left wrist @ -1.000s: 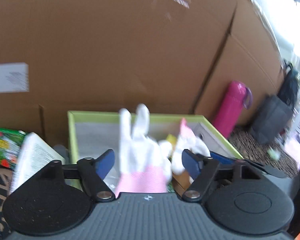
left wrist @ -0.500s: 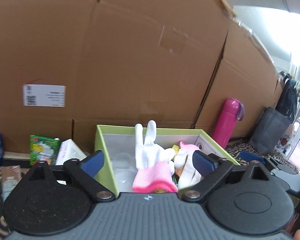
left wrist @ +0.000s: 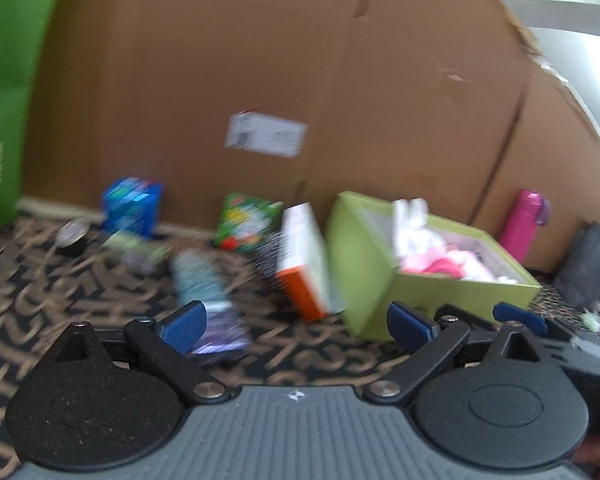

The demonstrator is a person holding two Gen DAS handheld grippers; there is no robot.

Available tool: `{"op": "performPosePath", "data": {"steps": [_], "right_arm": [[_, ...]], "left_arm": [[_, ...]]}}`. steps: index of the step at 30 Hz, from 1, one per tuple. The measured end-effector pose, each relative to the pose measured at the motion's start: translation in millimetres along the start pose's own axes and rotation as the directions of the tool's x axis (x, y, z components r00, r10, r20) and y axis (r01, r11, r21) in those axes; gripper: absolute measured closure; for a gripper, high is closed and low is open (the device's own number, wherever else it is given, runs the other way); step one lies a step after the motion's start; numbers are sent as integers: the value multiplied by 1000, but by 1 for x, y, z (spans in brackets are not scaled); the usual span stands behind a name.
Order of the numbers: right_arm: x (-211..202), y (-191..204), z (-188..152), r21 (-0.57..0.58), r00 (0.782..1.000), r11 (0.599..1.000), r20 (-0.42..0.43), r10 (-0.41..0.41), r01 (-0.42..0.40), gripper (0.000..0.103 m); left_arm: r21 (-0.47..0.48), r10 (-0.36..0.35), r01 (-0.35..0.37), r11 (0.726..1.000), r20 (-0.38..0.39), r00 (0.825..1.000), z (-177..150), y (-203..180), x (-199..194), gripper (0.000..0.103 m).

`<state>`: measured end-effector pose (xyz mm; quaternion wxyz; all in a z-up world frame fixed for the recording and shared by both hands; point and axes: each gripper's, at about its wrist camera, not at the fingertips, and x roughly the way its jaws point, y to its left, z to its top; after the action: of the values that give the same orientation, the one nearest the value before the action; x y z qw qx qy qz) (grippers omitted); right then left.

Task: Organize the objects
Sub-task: 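Grasp the dark green small box with the left tool while the right tool grasps the silver VIVX box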

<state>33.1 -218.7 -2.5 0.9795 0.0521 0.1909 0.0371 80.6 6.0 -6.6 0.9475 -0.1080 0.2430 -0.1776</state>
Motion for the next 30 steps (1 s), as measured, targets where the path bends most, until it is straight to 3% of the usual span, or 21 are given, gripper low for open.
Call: {"op": "performPosePath", "data": {"steps": [9, 13, 20, 25, 28, 30], "right_arm": [[28, 68, -18, -101, 985, 987, -139, 107, -122, 0], [49, 93, -13, -91, 972, 981, -175, 155, -173, 0], [91, 125, -11, -49, 949, 983, -274, 157, -177, 0], [117, 141, -13, -120, 934, 970, -319, 162, -209, 0], [129, 142, -15, -118, 930, 976, -342, 132, -182, 0], [131, 138, -13, -102, 928, 977, -346, 142, -188, 0]], "left_arm": [[-132, 150, -157, 979, -60, 987, -2, 68, 5, 3], [-156, 172, -182, 971, -72, 982, 4, 87, 9, 3], [-150, 196, -205, 967, -74, 978, 26, 106, 32, 3], [-207, 190, -215, 954, -132, 973, 44, 117, 70, 4], [-189, 199, -229, 955, -164, 966, 51, 119, 97, 8], [-163, 238, -260, 952, -144, 961, 54, 117, 107, 12]]}}
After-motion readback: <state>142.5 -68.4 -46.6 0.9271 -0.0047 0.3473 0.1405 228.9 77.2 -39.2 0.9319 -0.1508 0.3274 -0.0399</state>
